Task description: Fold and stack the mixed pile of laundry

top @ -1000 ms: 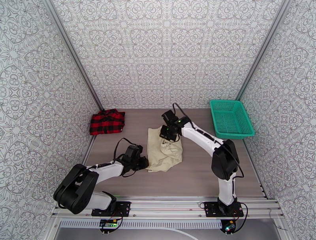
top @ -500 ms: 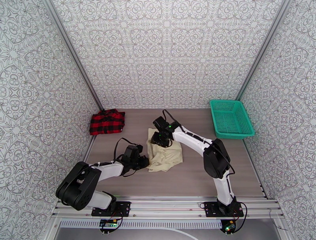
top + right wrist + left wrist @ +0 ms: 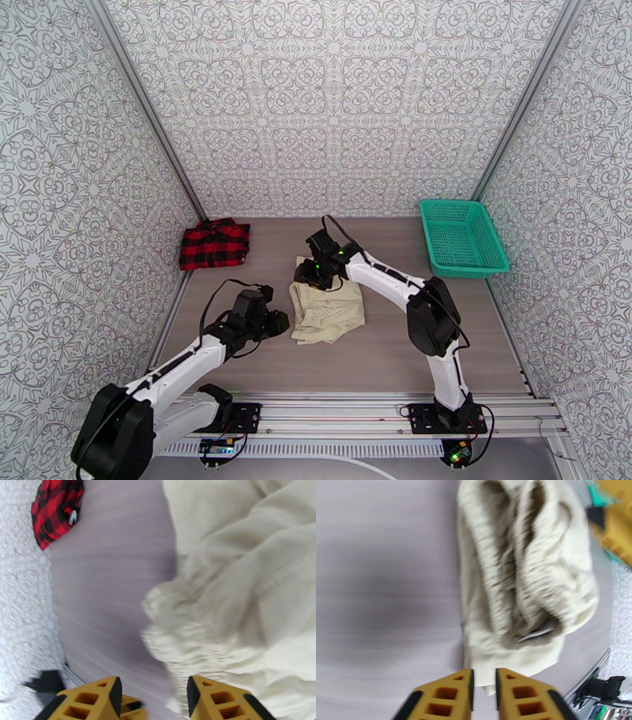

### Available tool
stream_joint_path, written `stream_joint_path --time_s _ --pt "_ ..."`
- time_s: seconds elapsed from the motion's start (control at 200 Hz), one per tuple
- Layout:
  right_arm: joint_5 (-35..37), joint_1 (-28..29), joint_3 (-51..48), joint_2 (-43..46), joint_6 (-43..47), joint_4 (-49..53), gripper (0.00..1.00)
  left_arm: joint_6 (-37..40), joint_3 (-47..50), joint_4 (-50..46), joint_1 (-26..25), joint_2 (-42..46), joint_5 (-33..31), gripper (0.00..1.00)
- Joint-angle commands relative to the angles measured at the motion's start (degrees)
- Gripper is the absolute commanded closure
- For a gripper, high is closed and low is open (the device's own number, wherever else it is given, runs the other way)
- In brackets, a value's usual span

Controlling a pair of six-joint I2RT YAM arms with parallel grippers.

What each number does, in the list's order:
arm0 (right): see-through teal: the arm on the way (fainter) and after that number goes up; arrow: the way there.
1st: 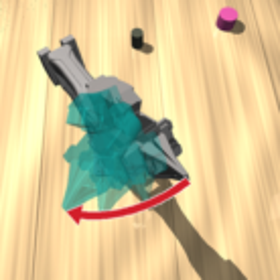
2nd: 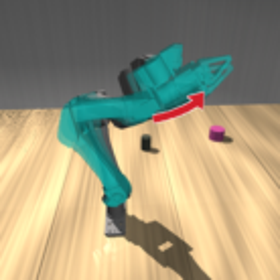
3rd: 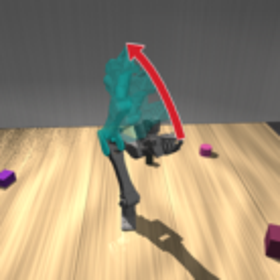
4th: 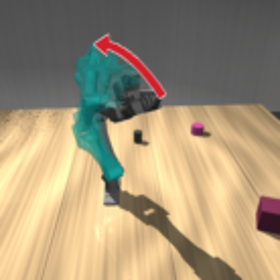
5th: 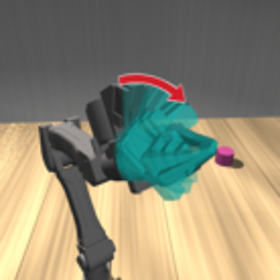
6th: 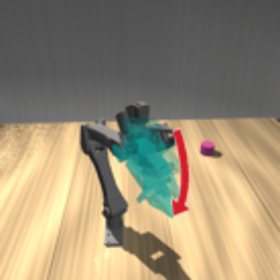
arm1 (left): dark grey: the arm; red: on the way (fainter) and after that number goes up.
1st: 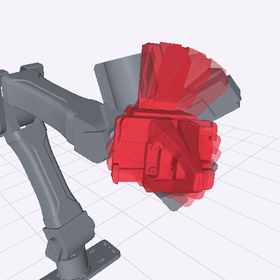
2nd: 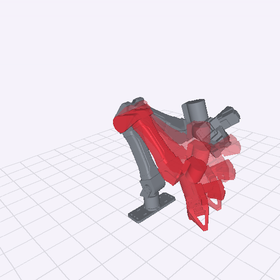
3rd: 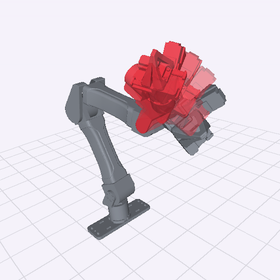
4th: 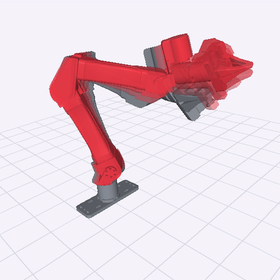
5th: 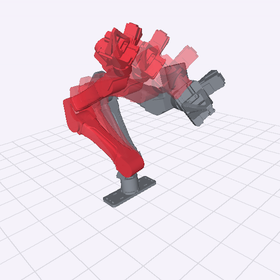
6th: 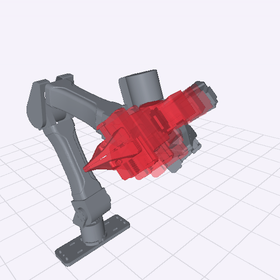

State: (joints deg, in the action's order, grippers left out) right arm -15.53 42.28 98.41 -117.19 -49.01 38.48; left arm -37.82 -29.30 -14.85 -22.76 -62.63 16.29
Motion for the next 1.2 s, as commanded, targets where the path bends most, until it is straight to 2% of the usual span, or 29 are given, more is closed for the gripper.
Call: stream_joint_path --time_s 0.0,0.135,0.23,0.26,0.33,0.425,0.52,0.585,0.655,0.73,0.835,0.91,1.025,1.095,1.195 --pt "-1.63 -2.3 -7.09 3.77 10.2 -3.32 0.5 1.35 -3.93 0.98 0.21 -4.43 1.53 0.68" --pt "-3.29 -2.77 -12.39 1.52 12.95 -7.51 0.49 0.82 -9.59 3.44 -2.12 -10.84 0.72 0.69" --pt "-5.13 -3.06 -12.92 0.22 12.66 -9.52 0.5 1.72 -13.63 2.13 -4.1 -12.75 -1.75 0.7" --pt "-5.53 -3.23 -13.33 1.09 12.42 -10.34 0.5 2.88 -15.01 1.36 -5.18 -12.86 -4.37 0.69" --pt "-5.82 -4.23 -14.72 4.94 12.12 -11.18 0.48 7.45 -18.66 -0.81 -8.71 -13.27 -7.15 0.63" --pt "-7.42 -7.7 -19.15 12.47 11.46 -11.81 0.4 16.99 -24.28 -2.81 -14.09 -16.24 -7.77 0.61" --pt "-9.14 -13.89 -26.33 20.05 11.41 -12.42 0.3 28.43 -29.28 -4.31 -19.3 -21.12 -8.61 0.55" --pt "-9.88 -18.0 -30.8 24.05 13.81 -12.31 0.25 29.98 -32.28 -7.43 -20.32 -23.95 -12.28 0.56" --pt "-9.01 -19.75 -34.39 27.58 19.0 -10.9 0.22 27.94 -32.82 -8.18 -19.01 -24.69 -12.05 0.57" --pt "-7.89 -18.68 -37.44 30.96 26.72 -11.39 0.21 23.0 -30.04 -6.13 -16.84 -22.84 -11.49 0.51" --pt "2.2 -12.71 -39.99 32.98 39.35 -12.28 0.19 14.29 -21.95 -0.44 -10.69 -17.79 -6.21 0.47" --pt "4.01 -8.67 -41.28 32.65 46.85 -16.22 0.19 9.8 -16.18 3.52 -5.38 -14.64 -0.61 0.46" --pt "0.73 -2.45 -45.27 32.5 61.58 -25.24 0.16 7.33 -10.87 4.63 1.62 -11.17 4.61 0.45" --pt "-1.9 -0.46 -44.37 30.33 69.28 -26.17 0.16 6.82 -8.87 4.22 5.45 -9.37 6.62 0.43" --pt "-0.8 2.9 -42.36 26.89 78.18 -25.58 0.15 5.79 -6.07 5.23 10.51 -7.39 9.99 0.42"
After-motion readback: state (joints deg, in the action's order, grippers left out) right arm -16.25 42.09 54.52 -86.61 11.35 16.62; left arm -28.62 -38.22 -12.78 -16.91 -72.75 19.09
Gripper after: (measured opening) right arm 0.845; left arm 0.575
